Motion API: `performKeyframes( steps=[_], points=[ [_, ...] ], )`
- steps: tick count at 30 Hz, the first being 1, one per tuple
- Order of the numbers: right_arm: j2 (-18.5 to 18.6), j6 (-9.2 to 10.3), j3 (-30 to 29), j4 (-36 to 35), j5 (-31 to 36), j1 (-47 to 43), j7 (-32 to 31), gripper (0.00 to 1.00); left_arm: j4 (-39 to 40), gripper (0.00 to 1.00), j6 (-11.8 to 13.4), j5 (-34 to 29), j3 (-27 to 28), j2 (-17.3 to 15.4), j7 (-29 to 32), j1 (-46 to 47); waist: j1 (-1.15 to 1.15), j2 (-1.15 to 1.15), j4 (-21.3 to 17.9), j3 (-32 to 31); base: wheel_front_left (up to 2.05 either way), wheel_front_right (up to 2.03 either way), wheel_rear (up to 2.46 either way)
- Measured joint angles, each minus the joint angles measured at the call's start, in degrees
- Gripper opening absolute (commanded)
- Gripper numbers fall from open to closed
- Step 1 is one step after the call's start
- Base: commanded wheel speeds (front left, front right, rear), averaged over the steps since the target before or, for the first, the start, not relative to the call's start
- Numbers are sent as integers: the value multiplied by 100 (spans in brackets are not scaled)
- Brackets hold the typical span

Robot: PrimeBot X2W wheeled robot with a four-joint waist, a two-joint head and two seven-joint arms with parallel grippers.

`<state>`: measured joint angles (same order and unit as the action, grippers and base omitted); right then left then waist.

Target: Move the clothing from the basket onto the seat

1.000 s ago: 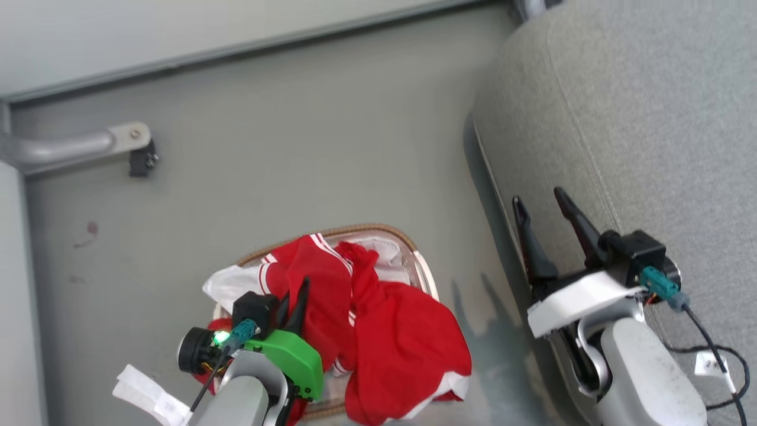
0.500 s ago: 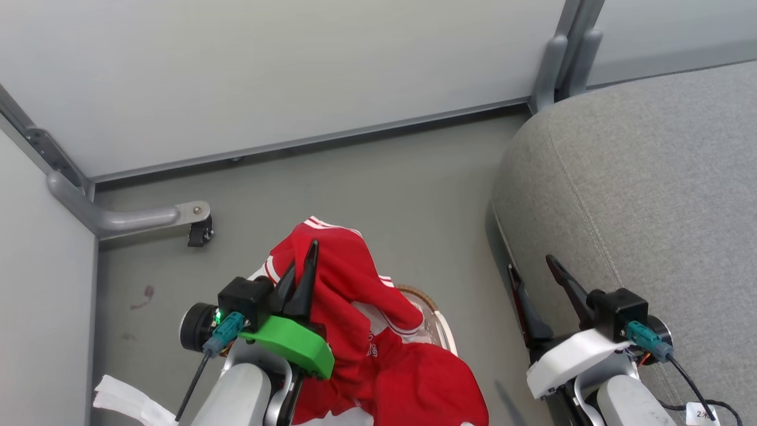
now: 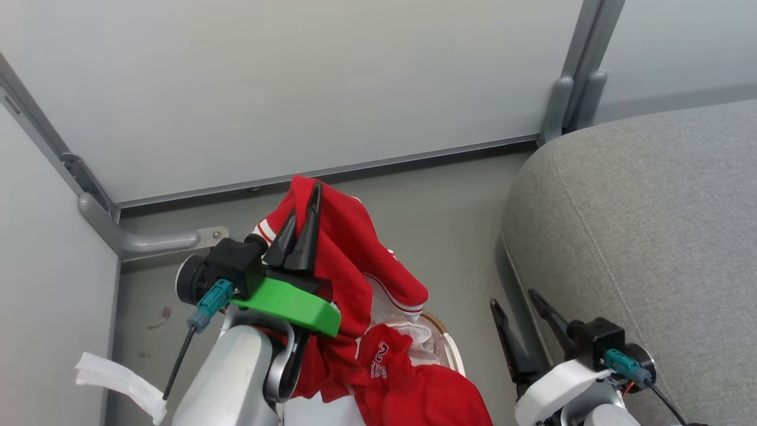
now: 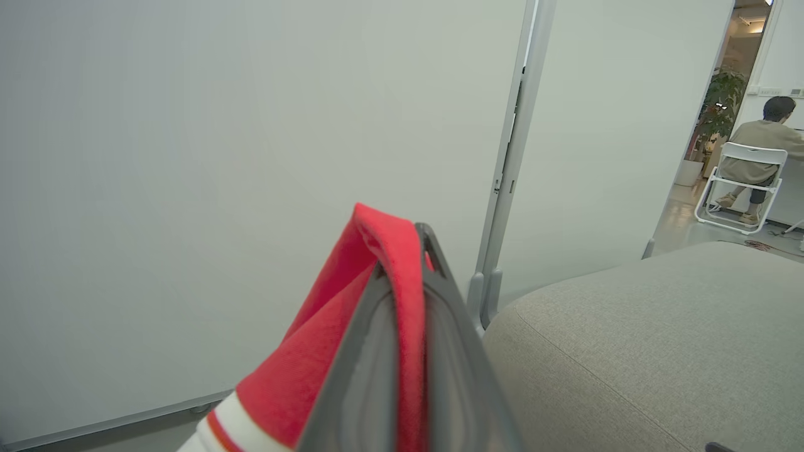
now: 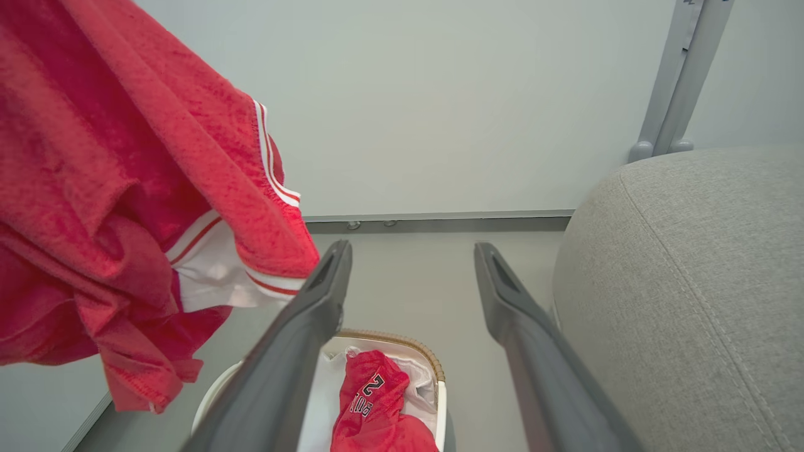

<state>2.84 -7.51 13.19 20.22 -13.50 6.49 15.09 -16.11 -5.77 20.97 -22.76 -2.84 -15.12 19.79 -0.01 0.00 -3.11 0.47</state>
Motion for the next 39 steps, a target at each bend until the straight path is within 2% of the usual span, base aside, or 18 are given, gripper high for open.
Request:
performKeyframes(
  steps=[4,8,10,15,22,28,29,30,31,32,39],
  points=[
    [96,0,666,10,-123,9,0,100,20,0,24,22,-109,0,0,91,0,0,47,7,0,0,0],
    [300,-1,1731,57,-555,270,0,100,42,0,26,57,-212,-2,0,140,0,0,96,36,0,0,0],
    [432,-1,2352,144,-836,605,0,100,49,0,30,90,-313,0,0,170,0,0,127,61,0,0,0],
    [546,-1,3166,371,-1251,1478,0,100,90,0,48,203,-534,2,0,264,0,0,246,114,0,0,0],
    [549,-1,3878,742,-1716,2221,0,100,111,0,75,323,-928,1,0,398,0,0,520,177,0,0,0],
    [354,-1,3949,1194,-1816,2445,0,100,118,0,109,423,-1159,0,0,480,0,0,748,207,0,0,0],
    [309,-1,3930,1282,-1779,2462,0,90,124,0,127,444,-1201,0,0,493,0,0,782,215,0,0,0],
    [260,-1,3912,1374,-1770,2465,0,41,129,0,133,464,-1232,0,0,502,0,0,813,221,0,0,0],
    [225,-1,3909,1443,-1769,2465,0,16,129,0,146,474,-1250,0,0,509,0,0,837,226,0,0,0],
    [188,-1,3917,1514,-1769,2465,-1,0,132,0,151,490,-1272,0,0,525,0,0,865,232,0,0,0],
    [65,-1,3584,1651,-1711,2365,0,0,129,0,224,580,-1307,0,0,550,0,0,954,234,0,0,0]
  ],
)
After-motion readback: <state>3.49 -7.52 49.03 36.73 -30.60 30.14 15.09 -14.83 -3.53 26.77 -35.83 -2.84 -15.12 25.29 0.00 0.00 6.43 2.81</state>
